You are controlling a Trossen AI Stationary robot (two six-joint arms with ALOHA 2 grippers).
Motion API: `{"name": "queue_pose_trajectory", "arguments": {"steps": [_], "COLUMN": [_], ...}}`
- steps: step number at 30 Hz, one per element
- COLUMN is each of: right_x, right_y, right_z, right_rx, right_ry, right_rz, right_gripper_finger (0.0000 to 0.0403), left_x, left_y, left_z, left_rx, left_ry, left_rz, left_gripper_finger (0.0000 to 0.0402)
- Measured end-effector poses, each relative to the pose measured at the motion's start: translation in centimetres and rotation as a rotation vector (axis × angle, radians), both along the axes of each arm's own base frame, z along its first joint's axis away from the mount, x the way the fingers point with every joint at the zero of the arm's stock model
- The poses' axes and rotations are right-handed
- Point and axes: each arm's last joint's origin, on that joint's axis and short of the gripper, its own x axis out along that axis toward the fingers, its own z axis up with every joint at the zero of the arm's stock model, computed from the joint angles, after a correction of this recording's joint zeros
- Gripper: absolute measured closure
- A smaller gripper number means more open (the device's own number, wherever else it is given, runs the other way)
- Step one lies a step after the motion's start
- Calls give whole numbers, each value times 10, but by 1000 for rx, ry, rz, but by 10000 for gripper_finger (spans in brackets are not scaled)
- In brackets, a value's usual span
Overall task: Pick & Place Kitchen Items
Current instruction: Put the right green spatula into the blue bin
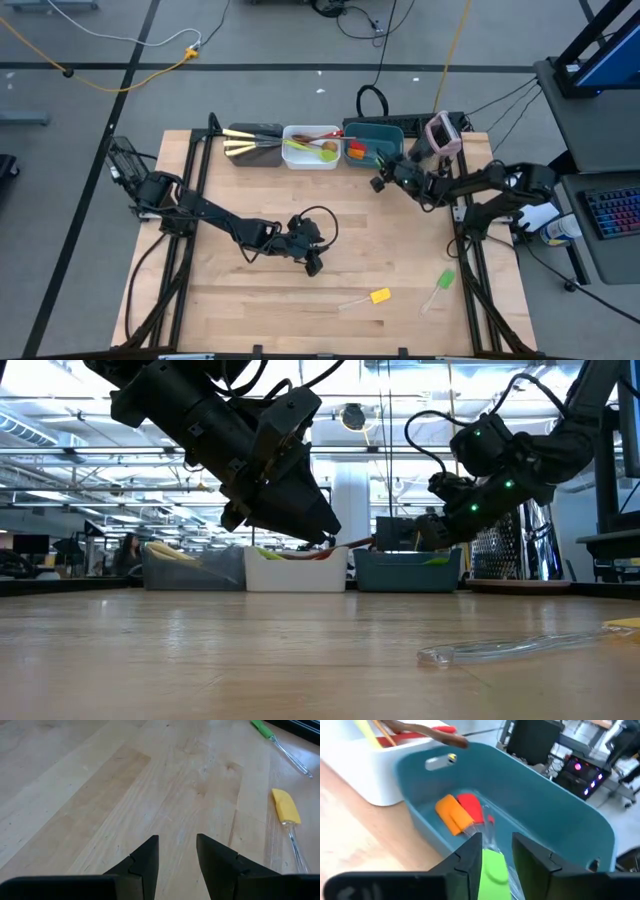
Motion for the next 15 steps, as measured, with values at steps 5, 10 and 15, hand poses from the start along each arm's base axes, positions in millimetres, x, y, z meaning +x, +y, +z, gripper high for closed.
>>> {"name": "queue_pose_trajectory", "arguments": {"steps": [5, 10, 15], "right_x": [4, 7, -5], "right_y": [9, 22, 31], "right_z": [1, 8, 13], "right_rx": [-9, 12, 96], "right_ry": [9, 18, 75], "right_rz": [54, 218, 220], "right_gripper_finger": [299, 315, 363], "left_x": [0, 0, 0], "left_y": [0, 0, 0], "left_z": [0, 0, 0], "left_rx": [0, -3, -6], "left_ry": [0, 0, -1], "left_rz": [0, 2, 5], "left_gripper_finger": [266, 266, 266]}}
